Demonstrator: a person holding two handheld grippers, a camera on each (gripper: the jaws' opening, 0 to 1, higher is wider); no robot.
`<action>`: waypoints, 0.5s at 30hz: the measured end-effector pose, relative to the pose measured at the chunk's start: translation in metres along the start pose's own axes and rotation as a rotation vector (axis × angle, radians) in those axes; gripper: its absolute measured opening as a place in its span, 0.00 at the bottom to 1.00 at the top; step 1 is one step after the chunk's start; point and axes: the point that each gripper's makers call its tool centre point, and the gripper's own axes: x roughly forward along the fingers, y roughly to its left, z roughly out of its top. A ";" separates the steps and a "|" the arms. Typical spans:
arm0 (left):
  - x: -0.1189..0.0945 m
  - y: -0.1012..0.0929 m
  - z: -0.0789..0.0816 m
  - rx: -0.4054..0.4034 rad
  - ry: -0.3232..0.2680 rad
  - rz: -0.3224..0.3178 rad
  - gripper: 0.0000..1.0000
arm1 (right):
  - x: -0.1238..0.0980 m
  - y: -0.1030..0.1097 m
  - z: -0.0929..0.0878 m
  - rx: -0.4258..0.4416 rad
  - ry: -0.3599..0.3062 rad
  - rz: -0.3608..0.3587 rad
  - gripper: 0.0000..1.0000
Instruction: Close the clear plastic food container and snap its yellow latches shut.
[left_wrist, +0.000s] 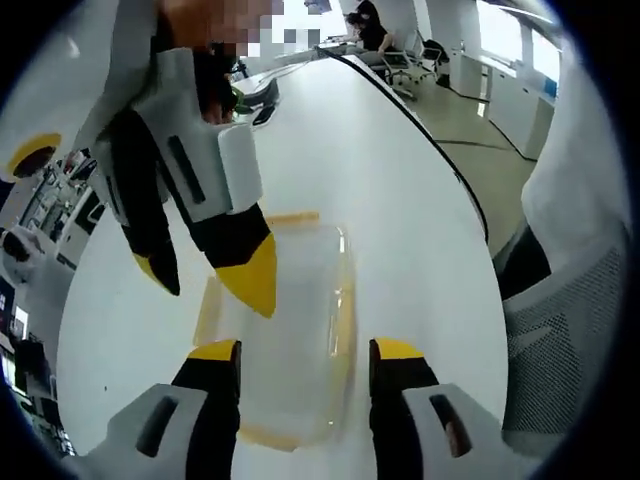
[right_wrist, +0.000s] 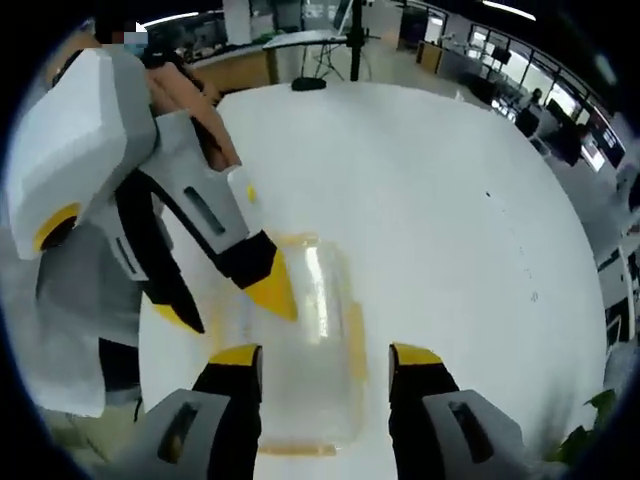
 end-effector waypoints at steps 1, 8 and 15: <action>-0.001 0.001 -0.001 -0.001 0.003 0.001 0.54 | -0.001 0.001 -0.002 0.002 0.000 -0.002 0.54; -0.005 0.012 -0.014 -0.003 0.036 0.008 0.59 | -0.007 0.006 -0.019 0.000 0.017 -0.021 0.56; -0.006 0.016 -0.019 0.003 0.049 -0.001 0.64 | -0.011 0.011 -0.028 0.003 0.030 -0.036 0.63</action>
